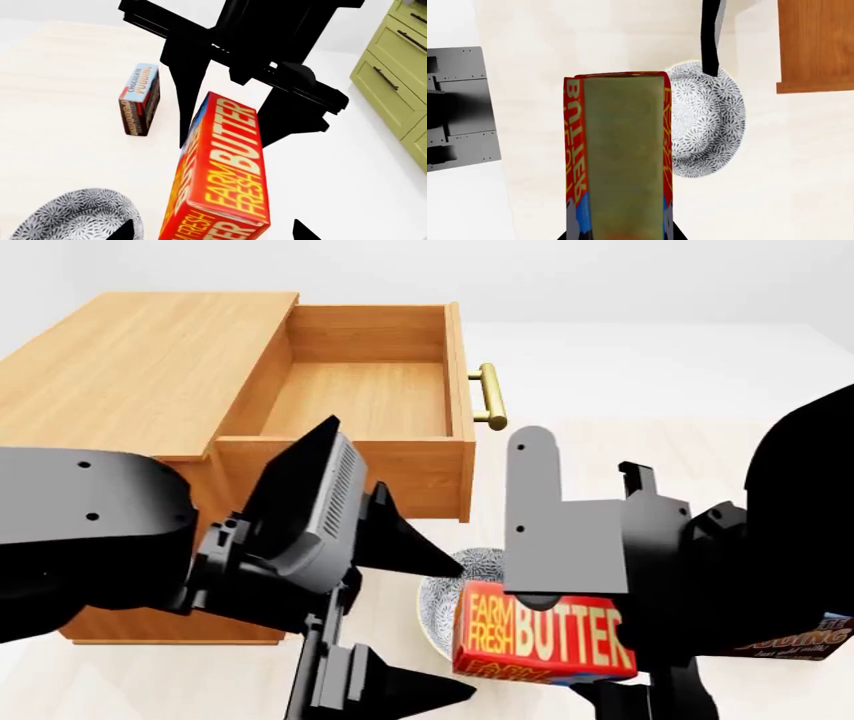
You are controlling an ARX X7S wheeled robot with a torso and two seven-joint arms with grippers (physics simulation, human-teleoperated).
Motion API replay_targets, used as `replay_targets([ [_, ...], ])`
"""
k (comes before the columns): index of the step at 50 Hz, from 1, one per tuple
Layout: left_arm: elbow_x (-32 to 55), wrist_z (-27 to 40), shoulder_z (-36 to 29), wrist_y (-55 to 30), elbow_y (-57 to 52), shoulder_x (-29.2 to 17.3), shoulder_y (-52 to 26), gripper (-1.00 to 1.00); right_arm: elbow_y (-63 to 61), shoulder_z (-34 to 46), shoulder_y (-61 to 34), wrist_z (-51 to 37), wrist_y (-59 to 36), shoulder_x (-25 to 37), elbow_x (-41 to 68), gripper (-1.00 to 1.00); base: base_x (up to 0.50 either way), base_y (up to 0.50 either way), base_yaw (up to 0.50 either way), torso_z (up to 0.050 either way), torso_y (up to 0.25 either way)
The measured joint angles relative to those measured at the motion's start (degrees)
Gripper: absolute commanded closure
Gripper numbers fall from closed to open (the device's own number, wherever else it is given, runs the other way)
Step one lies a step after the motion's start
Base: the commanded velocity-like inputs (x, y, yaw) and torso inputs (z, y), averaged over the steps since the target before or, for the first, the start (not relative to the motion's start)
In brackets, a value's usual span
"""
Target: Put the butter at the back in the top drawer of the cabinet and close it.
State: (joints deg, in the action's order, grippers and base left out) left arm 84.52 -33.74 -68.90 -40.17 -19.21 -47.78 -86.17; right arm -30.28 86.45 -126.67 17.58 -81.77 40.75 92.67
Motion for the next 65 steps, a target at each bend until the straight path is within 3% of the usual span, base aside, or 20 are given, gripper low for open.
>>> replay_targets([
  [58, -2.6, -0.4, -0.3, 2.4, -0.3, 2.8, 2.6, -1.0, -0.6, -0.7, 0.3, -0.4, 0.3, -0.4, 0.5, 1.0, 0.0, 0.0, 0.0, 0.001, 0.001],
  [59, -2.6, -0.3, -0.3, 2.5, -0.4, 2.9, 2.7, 1.0, -0.6, -0.7, 0.3, -0.4, 0.3, -0.4, 0.5, 1.0, 0.0, 0.0, 0.0, 0.0, 0.0],
  [65, -3.1, 0.7, -0.1, 3.2, -0.5, 2.9, 3.1, 1.0, -0.7, -0.7, 0.3, -0.5, 0.3, -0.3, 0.8, 1.0, 0.0, 0.0, 0.0, 0.0, 0.0],
])
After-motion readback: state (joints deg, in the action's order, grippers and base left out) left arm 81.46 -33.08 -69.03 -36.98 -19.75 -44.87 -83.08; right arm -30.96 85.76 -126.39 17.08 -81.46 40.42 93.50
